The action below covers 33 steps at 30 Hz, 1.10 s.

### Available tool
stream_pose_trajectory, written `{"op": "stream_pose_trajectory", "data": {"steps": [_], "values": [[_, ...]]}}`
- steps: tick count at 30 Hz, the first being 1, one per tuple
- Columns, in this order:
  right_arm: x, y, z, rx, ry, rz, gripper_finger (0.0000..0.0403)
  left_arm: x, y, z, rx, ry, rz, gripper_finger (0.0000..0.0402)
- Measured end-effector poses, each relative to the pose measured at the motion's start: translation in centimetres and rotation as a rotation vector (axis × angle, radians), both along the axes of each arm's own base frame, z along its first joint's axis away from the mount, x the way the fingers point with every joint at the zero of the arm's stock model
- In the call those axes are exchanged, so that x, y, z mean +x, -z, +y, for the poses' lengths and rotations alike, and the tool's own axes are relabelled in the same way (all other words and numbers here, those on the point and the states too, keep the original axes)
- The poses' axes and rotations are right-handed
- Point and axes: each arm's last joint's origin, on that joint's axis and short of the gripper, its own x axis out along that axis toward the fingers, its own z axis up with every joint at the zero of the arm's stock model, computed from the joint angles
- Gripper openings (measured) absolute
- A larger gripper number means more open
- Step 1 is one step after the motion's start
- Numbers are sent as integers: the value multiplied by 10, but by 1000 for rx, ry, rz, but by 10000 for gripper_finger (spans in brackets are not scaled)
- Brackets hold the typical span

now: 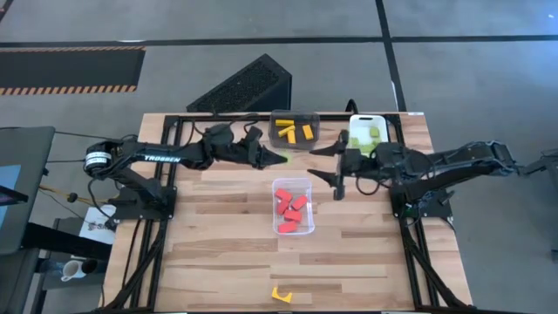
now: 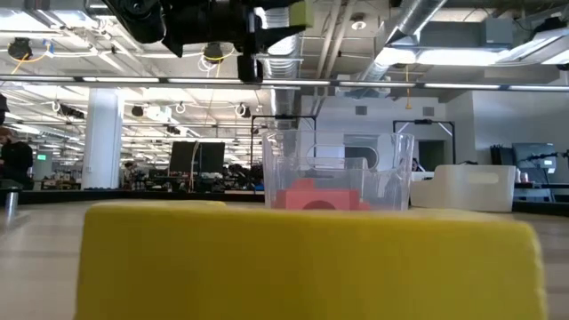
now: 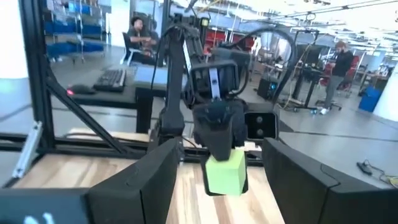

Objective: Sort & place blocks by color
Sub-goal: Put the green block into the white bin

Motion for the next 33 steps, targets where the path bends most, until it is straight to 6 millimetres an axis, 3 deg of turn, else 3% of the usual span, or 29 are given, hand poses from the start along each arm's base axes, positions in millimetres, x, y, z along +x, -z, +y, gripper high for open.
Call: {"op": "stream_pose_trajectory", "data": {"steps": [10,17,33], "values": [[43,7,-4,-19,43,98,256,1,-2,-4,-4,-22,-15,112],[52,16,-8,-12,181,151,256,1,-3,-3,5,-42,-31,112],[66,23,-13,-16,219,148,256,2,-4,-3,4,-113,-46,112]]}}
